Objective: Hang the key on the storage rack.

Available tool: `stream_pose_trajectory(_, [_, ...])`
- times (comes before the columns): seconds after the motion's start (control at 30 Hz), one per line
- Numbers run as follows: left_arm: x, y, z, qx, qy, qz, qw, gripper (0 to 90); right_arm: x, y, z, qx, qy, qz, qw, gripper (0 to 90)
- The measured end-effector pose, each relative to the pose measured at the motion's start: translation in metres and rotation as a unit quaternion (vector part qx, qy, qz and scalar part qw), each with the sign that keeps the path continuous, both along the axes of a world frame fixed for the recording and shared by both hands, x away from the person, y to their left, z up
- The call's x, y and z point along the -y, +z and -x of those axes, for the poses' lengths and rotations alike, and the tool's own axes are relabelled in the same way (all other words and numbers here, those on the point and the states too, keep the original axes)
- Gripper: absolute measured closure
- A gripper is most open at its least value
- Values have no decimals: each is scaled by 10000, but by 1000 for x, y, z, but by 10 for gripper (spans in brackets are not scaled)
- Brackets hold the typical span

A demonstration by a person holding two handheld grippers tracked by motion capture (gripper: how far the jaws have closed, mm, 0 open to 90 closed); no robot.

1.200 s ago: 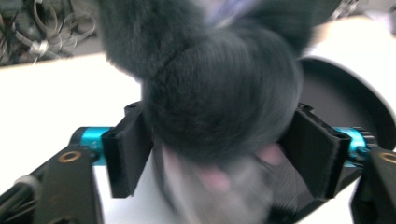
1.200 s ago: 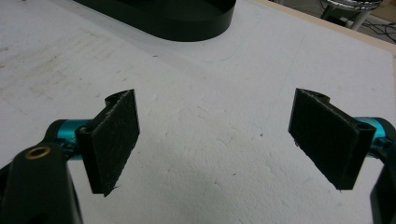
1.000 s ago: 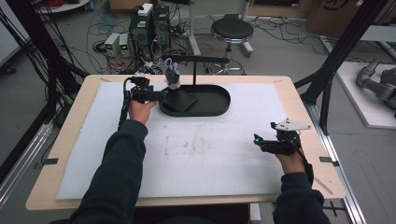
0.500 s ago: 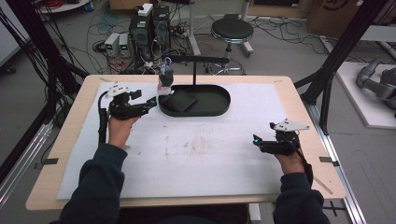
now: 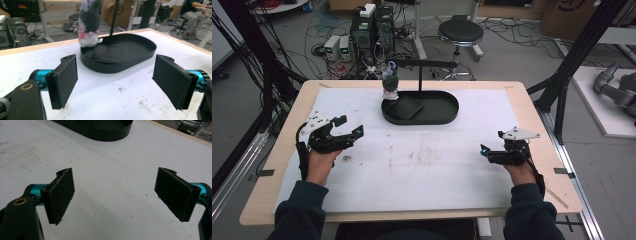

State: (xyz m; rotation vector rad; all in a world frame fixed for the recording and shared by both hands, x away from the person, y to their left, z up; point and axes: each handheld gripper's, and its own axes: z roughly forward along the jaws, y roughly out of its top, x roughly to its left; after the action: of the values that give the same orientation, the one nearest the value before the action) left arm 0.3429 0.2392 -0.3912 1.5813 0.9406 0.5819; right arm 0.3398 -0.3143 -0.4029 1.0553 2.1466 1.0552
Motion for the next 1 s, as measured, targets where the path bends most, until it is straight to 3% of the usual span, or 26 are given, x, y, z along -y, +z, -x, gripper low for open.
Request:
stream_pose_trajectory(0.33, [-3,-5,2,-20,71,-251,9997,200,-5,-1,-2,-31,39,48,10000,165])
stream_pose_trajectory(1.0, [-1,-8,1,-67,25,-309,9995,215,-3,-1,2,-54,-67,4,10000,165])
